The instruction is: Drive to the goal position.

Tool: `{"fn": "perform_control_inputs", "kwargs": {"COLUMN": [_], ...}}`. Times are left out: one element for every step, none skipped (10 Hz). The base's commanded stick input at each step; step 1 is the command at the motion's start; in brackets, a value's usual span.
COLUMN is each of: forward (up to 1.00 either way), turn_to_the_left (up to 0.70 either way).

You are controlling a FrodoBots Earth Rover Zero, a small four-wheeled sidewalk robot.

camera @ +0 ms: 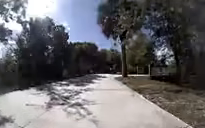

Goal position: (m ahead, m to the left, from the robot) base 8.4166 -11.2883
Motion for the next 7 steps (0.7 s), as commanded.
{"fn": "perform_control_inputs", "kwargs": {"forward": [0.85,0.85,0.85,0.85,0.85,0.85,0.85], "turn_to_the_left": [0.00,0.00,0.00,0.00,0.00,0.00,0.00]}}
